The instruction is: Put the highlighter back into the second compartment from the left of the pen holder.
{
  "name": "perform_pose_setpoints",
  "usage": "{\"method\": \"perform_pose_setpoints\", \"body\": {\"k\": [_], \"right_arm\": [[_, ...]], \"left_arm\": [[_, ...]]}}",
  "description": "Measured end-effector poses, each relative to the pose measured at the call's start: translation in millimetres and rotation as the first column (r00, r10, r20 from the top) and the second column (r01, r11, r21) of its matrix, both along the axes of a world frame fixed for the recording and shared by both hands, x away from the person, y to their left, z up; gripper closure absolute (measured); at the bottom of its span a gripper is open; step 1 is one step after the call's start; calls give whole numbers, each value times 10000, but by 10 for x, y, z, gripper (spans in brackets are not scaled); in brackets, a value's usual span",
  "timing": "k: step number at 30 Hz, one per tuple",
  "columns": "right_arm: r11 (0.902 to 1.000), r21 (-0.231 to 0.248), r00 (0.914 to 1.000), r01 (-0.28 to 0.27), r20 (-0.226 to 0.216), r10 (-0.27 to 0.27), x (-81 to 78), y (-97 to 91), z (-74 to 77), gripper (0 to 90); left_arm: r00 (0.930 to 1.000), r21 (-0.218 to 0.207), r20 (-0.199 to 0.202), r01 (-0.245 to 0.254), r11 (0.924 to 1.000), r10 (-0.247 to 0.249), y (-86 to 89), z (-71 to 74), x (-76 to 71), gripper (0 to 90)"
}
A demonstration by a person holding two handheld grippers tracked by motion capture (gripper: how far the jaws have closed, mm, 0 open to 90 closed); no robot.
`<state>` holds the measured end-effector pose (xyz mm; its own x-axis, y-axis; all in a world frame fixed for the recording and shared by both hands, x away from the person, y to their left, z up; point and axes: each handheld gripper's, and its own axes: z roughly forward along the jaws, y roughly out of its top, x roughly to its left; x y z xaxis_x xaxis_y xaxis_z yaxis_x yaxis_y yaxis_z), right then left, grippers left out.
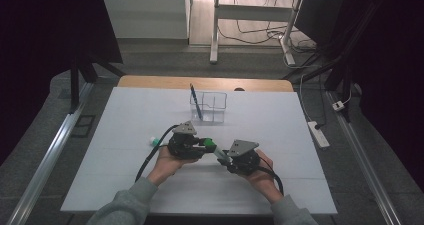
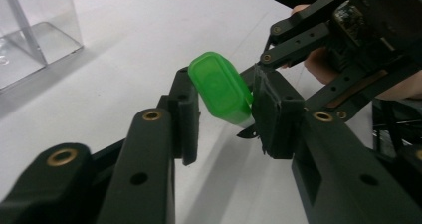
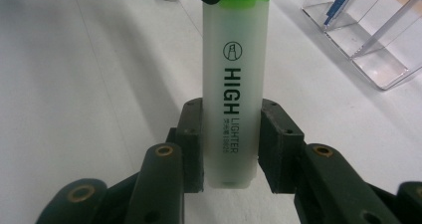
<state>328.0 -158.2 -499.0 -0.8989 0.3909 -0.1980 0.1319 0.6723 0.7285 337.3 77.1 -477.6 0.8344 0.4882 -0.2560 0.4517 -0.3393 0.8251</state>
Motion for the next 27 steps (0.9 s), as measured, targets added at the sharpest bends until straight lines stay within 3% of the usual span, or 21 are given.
{"method": "perform_pose_setpoints", "body": {"k": [9,17,20,27], "right_arm": [[9997,-190,9998,-130,129,133,-13,14,-12,653],[9995,129,9996,-273,2,273,-13,-2,-2,643],[9992,354,9998,-180,-115,184,-3,-20,1,616],[9899,1395,9986,249,-497,-181,36,-140,50,518]], "left_arm": [[9988,-267,-183,449,9986,-454,-6,6,-3,688],[9987,-209,-53,512,9985,-513,-8,43,-35,698],[9989,-145,50,477,9988,-476,-5,48,-41,702],[9993,-236,197,330,9992,-325,52,70,-35,740]]}}
